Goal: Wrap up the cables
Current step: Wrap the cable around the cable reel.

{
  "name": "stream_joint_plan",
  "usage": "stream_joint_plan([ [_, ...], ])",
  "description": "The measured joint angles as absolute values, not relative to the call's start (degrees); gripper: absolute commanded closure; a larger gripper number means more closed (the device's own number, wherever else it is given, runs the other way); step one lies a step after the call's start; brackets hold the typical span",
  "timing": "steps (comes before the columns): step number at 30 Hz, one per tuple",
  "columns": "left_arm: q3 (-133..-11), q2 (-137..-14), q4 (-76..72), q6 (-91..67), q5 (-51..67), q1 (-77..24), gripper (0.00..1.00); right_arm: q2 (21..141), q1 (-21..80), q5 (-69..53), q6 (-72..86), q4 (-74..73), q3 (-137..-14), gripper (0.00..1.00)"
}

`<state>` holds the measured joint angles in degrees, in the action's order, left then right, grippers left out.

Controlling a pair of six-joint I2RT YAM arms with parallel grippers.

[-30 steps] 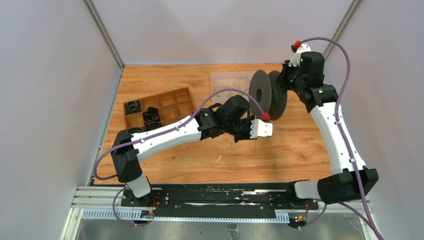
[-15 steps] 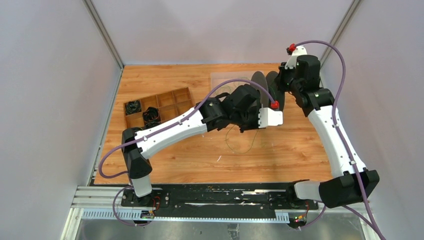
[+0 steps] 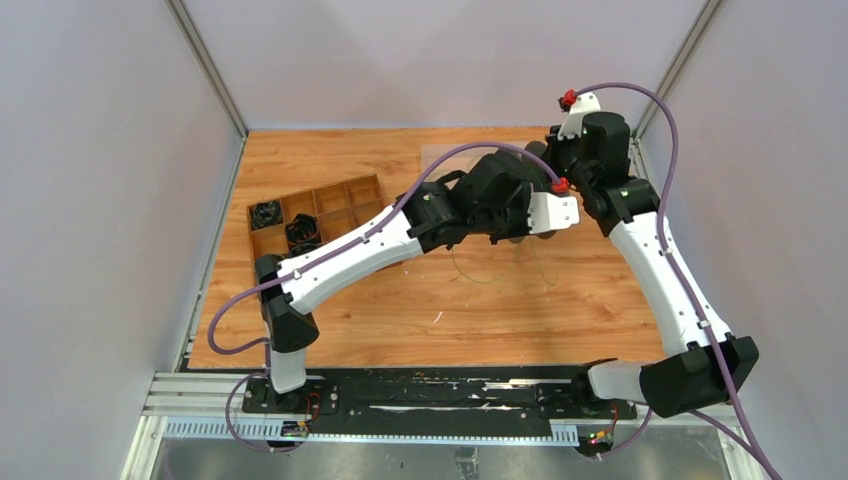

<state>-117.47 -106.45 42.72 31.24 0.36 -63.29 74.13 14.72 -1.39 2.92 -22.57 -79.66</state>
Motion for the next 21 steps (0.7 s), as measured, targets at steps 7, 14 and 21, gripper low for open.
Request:
stream_joint_plan([
  [7,-118.45,-107.04,43.11,31.79,-3.62,-63.53,0.93,74.13,15.27,-1.43,1.80,-22.44,-78.87,0.99],
  [14,-119.83,-107.07,43.20,33.39,-6.96,-63.48,0.89,74.06,15.38,-1.48,0.97,-21.65,-77.62,0.99],
  [21,-120.84,-107.11,43.18,33.91,-7.29,-61.98,0.89,74.02,15.38,-1.89,0.49,-21.61,-77.08,0.99],
])
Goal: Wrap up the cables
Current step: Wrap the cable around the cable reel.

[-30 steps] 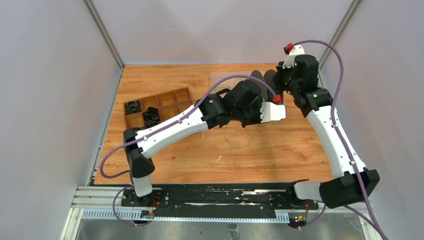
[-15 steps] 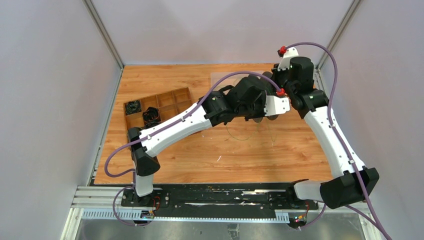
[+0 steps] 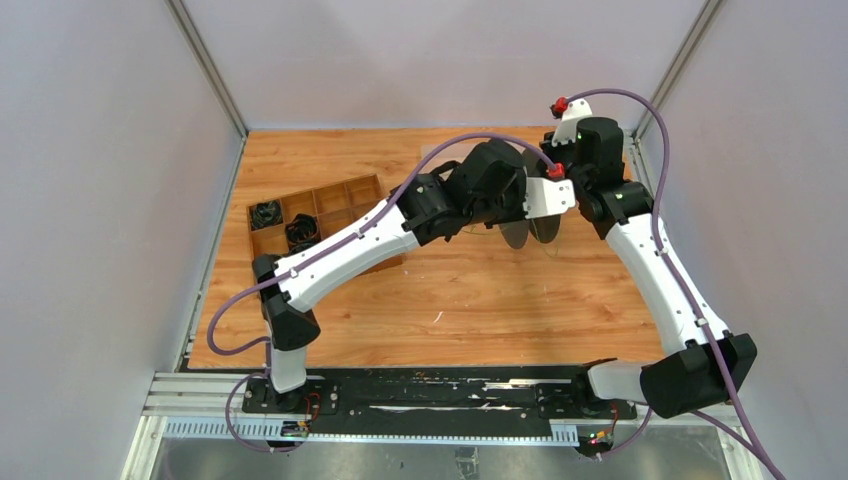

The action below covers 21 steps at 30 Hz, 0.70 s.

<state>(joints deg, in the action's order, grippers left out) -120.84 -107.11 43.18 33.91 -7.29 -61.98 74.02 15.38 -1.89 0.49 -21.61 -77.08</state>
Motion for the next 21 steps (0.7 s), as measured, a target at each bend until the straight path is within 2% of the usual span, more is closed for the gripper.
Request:
stream_joint_plan([
  [6,-120.97,-107.44,42.89,33.91,-7.07,-60.31,0.90,73.87,15.38,-2.79,0.49,-21.23,-77.08,0.99],
  [11,-121.30,-108.36,42.11,33.52,-6.33,-58.85,0.95,73.76,15.38,-3.95,0.40,-20.84,-76.79,0.99],
  [21,-122.85,-109.75,40.80,30.87,-3.36,-56.38,1.00,73.71,15.38,-6.98,0.38,-19.49,-75.70,0.99],
])
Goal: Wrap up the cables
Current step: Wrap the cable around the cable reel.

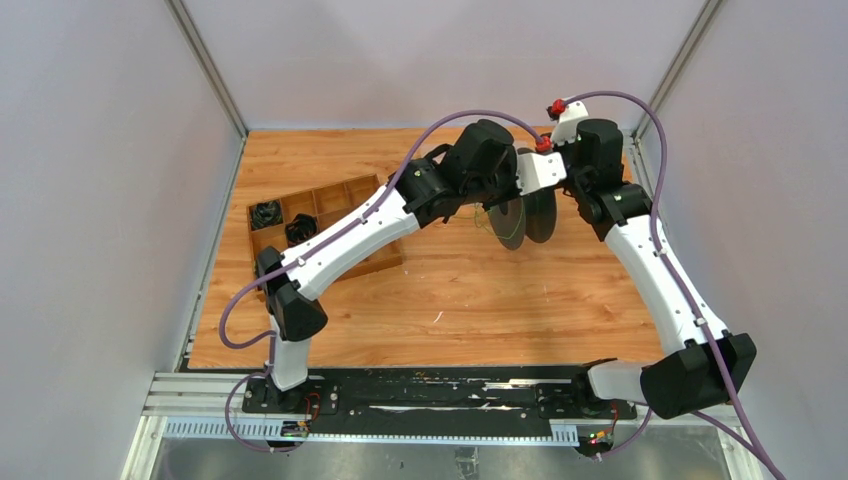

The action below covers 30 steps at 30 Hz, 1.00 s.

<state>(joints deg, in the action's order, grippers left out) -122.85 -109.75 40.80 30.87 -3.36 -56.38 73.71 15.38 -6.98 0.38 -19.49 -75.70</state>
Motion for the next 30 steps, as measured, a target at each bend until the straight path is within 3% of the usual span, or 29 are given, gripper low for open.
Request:
stream_joint_plan([
  [12,-123.55,-110.43,39.48,27.57,-1.85,-54.70,1.00,73.71,15.59,-7.18,-0.56,-17.37,-74.65,0.99],
  [30,-124.53,-112.14,38.96,28.16,-5.19,-51.79,0.92,73.28,16.14,-9.54,-4.67,-16.80,-72.99,0.99],
])
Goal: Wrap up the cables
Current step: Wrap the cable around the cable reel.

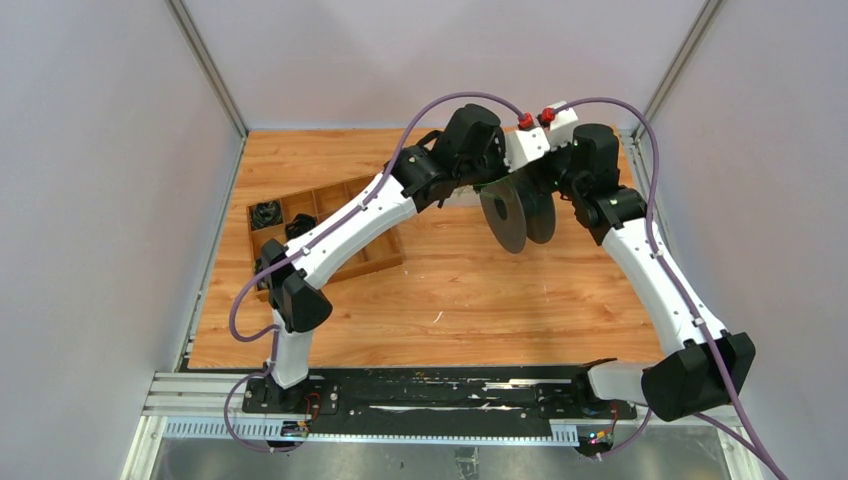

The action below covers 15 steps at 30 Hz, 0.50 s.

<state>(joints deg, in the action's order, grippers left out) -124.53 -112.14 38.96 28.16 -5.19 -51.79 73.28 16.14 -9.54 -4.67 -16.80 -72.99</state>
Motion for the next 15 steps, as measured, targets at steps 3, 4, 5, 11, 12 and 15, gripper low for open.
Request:
stream_joint_plan([
  [3,-123.85,-112.16,38.65,28.32,-5.82,-50.43,0.92,73.06,16.16,-10.68,-4.82,-16.86,-72.99,0.99],
  [4,-123.72,-112.22,38.61,28.32,-5.82,-49.93,0.92,72.95,16.16,-11.03,-4.91,-16.84,-72.99,0.99],
  [5,-123.66,-112.29,38.57,28.29,-5.82,-49.54,0.92,72.86,16.16,-11.33,-4.95,-16.84,-72.99,0.99],
  [11,-121.43,-112.33,36.95,27.88,-5.15,-47.46,0.96,72.62,16.16,-12.69,-4.99,-16.84,-72.99,0.99],
  [12,-120.90,-112.33,36.58,27.75,-4.91,-47.33,0.97,72.62,16.16,-12.71,-5.02,-16.97,-72.99,0.99],
  [15,-118.89,-112.22,34.85,27.24,-4.12,-47.11,1.00,72.64,16.14,-12.53,-5.39,-17.89,-72.99,0.99],
])
